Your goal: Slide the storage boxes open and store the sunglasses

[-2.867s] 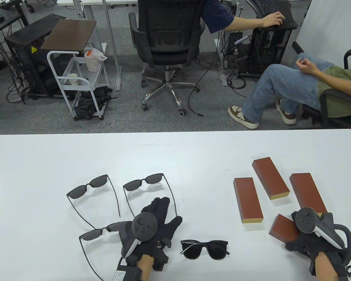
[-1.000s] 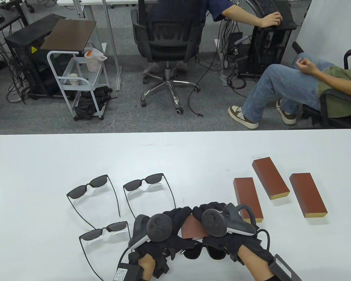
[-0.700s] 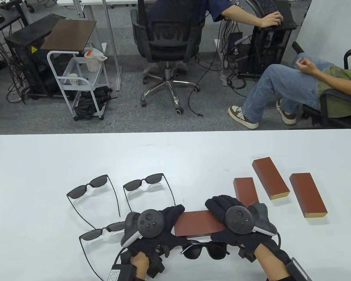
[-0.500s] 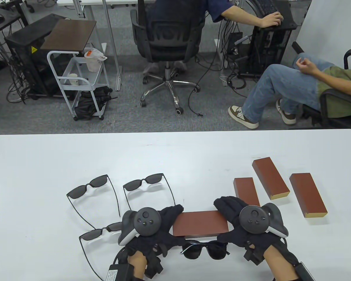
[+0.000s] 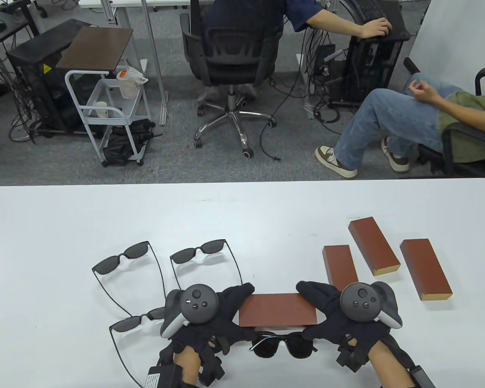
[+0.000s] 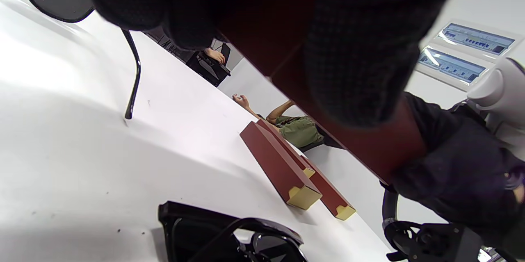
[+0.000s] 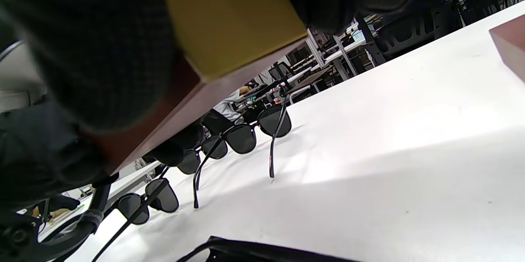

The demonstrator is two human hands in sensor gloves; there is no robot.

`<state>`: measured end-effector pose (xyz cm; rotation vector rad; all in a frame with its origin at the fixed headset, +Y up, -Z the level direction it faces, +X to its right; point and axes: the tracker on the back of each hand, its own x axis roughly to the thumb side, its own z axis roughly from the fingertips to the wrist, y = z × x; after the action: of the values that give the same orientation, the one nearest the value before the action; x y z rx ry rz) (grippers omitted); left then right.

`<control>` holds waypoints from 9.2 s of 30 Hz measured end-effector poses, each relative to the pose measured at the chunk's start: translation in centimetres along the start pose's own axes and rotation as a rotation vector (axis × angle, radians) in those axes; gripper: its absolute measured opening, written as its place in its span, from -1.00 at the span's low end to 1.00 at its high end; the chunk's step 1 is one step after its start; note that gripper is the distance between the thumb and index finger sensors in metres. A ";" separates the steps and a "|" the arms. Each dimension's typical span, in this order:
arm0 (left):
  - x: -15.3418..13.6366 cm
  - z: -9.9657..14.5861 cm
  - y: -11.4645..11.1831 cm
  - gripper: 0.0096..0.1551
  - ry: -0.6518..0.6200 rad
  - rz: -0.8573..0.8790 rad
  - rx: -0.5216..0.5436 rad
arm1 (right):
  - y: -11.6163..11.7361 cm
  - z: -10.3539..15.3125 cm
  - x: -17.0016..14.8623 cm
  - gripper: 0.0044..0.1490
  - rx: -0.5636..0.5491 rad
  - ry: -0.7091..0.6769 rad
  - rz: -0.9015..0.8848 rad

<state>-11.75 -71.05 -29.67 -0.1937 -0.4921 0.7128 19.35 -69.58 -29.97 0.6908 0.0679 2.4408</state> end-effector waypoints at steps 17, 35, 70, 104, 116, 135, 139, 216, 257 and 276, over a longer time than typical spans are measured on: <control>-1.5 0.6 0.7 0.17 0.067 0.027 0.017 | -2.2 1.4 -3.8 0.12 -0.001 0.146 -0.059; -3.3 1.3 0.6 0.11 0.104 0.460 0.169 | -4.0 2.2 -3.7 0.07 -0.125 0.089 -0.199; -4.9 2.8 -0.7 -0.11 0.345 0.978 0.397 | -2.0 2.3 -2.3 0.28 -0.184 0.156 -0.191; -7.0 4.0 0.0 -0.13 0.493 0.931 0.577 | 10.1 -1.0 4.7 -0.50 0.109 -0.064 0.728; -6.9 4.0 0.0 -0.13 0.495 0.937 0.573 | 9.5 -0.9 4.8 -0.53 0.088 -0.057 0.699; -7.0 4.0 -0.2 -0.12 0.493 0.942 0.550 | -3.4 -0.9 8.3 -0.53 -0.214 -0.023 0.692; -6.9 3.9 -0.3 -0.12 0.482 0.950 0.528 | -5.0 -1.9 8.4 -0.53 -0.259 0.015 0.792; -5.1 2.6 -1.2 -0.12 0.348 1.014 0.362 | -0.4 -1.1 -3.4 -0.34 -0.437 0.400 -0.649; -2.3 1.1 -2.9 -0.09 0.276 1.034 0.129 | 3.7 -1.7 0.2 0.24 -0.160 0.070 -0.786; -3.6 1.7 -1.9 -0.11 0.300 0.961 0.277 | 2.3 -1.8 2.6 0.08 -0.197 -0.099 -0.269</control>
<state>-13.80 -74.88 -28.84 -0.2712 0.0268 1.6478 15.41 -69.85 -29.84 0.6669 -0.1110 2.1197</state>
